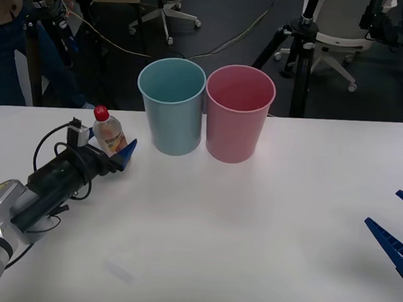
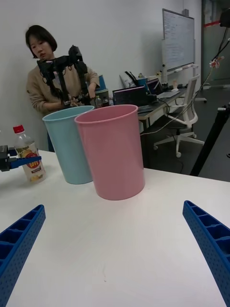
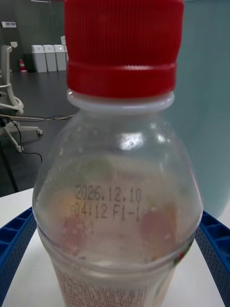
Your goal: Grasp the object on the table and drop it into the matching bin: aluminum can to the light blue bin, PET bottle to the pink bin.
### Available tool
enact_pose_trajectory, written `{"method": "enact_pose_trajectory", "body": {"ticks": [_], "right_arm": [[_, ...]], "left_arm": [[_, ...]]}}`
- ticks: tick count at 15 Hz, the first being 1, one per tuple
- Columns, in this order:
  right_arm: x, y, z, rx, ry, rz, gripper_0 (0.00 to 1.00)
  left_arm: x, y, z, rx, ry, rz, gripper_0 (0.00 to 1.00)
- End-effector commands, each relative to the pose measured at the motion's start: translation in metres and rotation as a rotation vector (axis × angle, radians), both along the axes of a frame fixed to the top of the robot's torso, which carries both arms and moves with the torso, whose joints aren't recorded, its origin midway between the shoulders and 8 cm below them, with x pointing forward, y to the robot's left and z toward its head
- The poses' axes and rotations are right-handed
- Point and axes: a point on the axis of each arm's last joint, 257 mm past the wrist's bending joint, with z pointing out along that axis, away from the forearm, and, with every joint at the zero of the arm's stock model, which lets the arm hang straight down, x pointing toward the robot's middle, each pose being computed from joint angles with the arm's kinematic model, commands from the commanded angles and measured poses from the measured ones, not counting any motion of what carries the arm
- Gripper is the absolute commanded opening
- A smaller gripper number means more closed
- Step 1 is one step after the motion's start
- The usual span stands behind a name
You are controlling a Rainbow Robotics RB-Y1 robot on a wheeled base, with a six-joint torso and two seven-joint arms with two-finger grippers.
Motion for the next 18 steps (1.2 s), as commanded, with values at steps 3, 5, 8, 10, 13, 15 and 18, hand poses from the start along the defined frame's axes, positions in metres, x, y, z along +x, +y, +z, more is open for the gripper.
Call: {"method": "enact_pose_trajectory", "body": {"ticks": [3,5,8,10,13,15,18], "right_arm": [[0.000,0.000,0.000,0.000,0.000,0.000,1.00],[0.000,0.000,0.000,0.000,0.000,0.000,1.00],[0.000,0.000,0.000,0.000,0.000,0.000,1.00],[0.000,0.000,0.000,0.000,0.000,0.000,1.00],[0.000,0.000,0.000,0.000,0.000,0.000,1.00],[0.000,0.000,0.000,0.000,0.000,0.000,1.00],[0.000,0.000,0.000,0.000,0.000,0.000,1.00]], "left_arm": [[0.002,0.001,0.000,-0.010,0.008,0.010,0.00],[0.002,0.001,0.001,-0.013,0.007,0.009,0.00],[0.001,-0.001,0.002,-0.016,0.003,-0.001,0.00],[-0.001,-0.004,0.003,-0.019,-0.002,-0.015,0.00],[-0.008,-0.005,-0.003,-0.019,0.004,-0.027,0.00],[-0.019,-0.002,-0.002,-0.001,-0.009,-0.030,0.00],[-0.046,0.000,-0.002,-0.019,0.010,-0.042,0.00]]}}
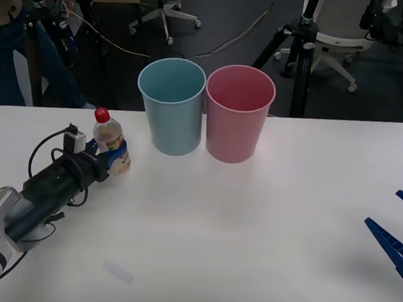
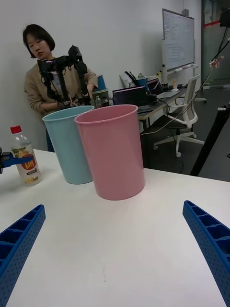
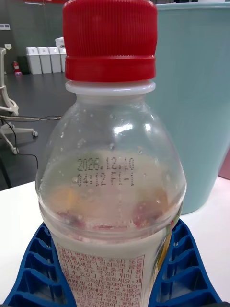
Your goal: Grasp the object on the table and drop it into the matching bin: aluminum can to the light blue bin, PET bottle to the pink bin.
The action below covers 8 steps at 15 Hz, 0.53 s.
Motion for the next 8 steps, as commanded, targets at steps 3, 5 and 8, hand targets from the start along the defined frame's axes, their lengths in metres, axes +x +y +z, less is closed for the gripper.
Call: {"method": "enact_pose_trajectory", "body": {"ticks": [3,5,8], "right_arm": [[0.000,0.000,0.000,0.000,0.000,0.000,1.00],[0.000,0.000,0.000,0.000,0.000,0.000,1.00],[0.000,0.000,0.000,0.000,0.000,0.000,1.00]], "left_arm": [[-0.051,-0.008,0.013,-0.041,0.027,-0.034,0.00],[-0.071,-0.015,0.018,-0.061,0.051,-0.062,0.00],[-0.101,-0.028,0.037,-0.084,0.070,-0.104,0.00]]}}
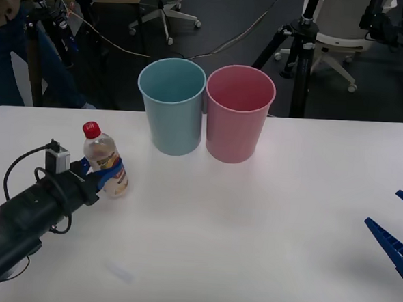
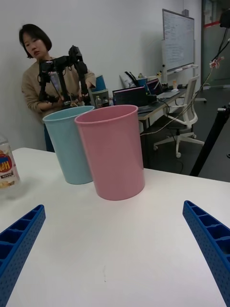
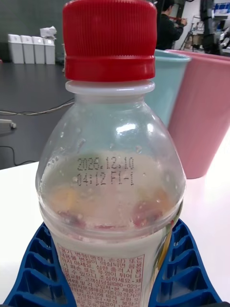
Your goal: Grasp the object on the table and drop it into the matching bin: aluminum can to the light blue bin, PET bottle to the pink bin.
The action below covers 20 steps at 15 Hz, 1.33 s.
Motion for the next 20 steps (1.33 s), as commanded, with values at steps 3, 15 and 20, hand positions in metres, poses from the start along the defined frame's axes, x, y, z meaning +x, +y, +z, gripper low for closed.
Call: {"method": "enact_pose_trajectory", "body": {"ticks": [3,15,20], "right_arm": [[0.000,0.000,0.000,0.000,0.000,0.000,1.00],[0.000,0.000,0.000,0.000,0.000,0.000,1.00],[0.000,0.000,0.000,0.000,0.000,0.000,1.00]], "left_arm": [[-0.043,-0.021,0.035,0.001,0.012,-0.062,0.00],[-0.080,-0.087,0.160,0.023,-0.060,-0.224,0.00],[-0.066,-0.122,0.204,0.062,-0.116,-0.290,0.00]]}}
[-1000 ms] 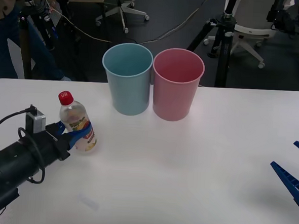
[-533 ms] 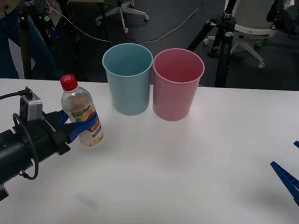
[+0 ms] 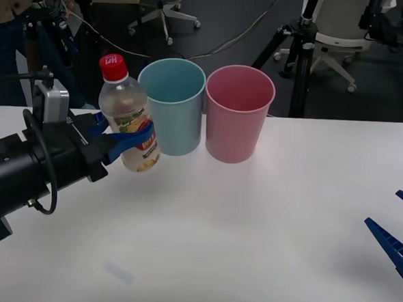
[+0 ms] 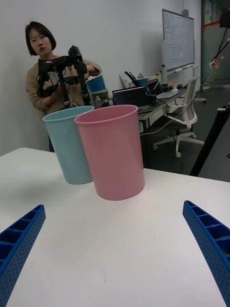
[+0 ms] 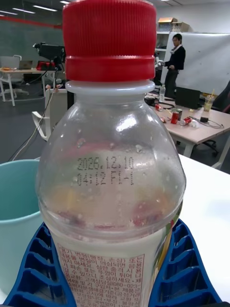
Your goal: Grasp the object on the table and drop it into the matching bin: aluminum can to the light blue bin, PET bottle to the pink bin.
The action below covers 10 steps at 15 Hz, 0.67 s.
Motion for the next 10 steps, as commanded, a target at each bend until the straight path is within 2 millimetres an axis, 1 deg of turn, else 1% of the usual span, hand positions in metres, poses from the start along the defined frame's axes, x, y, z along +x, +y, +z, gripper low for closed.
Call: {"method": "enact_pose_trajectory", "body": {"ticks": [1,3,4,5,6,8,9,10], "right_arm": [[0.000,0.000,0.000,0.000,0.000,0.000,1.00],[0.000,0.000,0.000,0.000,0.000,0.000,1.00],[0.000,0.000,0.000,0.000,0.000,0.000,1.00],[0.000,0.000,0.000,0.000,0.000,0.000,1.00],[0.000,0.000,0.000,0.000,0.000,0.000,1.00],[0.000,0.000,0.000,0.000,0.000,0.000,1.00],[0.000,0.000,0.000,0.000,0.000,0.000,1.00],[0.000,0.000,0.000,0.000,0.000,0.000,1.00]], "left_arm": [[0.011,-0.024,0.026,0.024,-0.051,-0.028,0.00],[0.015,-0.049,0.038,0.039,-0.034,-0.092,0.00],[0.018,-0.065,0.049,0.052,-0.027,-0.136,0.00],[0.022,-0.076,0.056,0.055,-0.030,-0.161,0.00],[0.030,-0.086,0.064,0.045,-0.032,-0.175,0.00],[0.048,-0.102,0.072,0.038,-0.031,-0.189,0.00],[0.060,-0.112,0.079,0.032,-0.033,-0.192,0.00],[0.069,-0.116,0.083,0.029,-0.032,-0.191,0.00]]}}
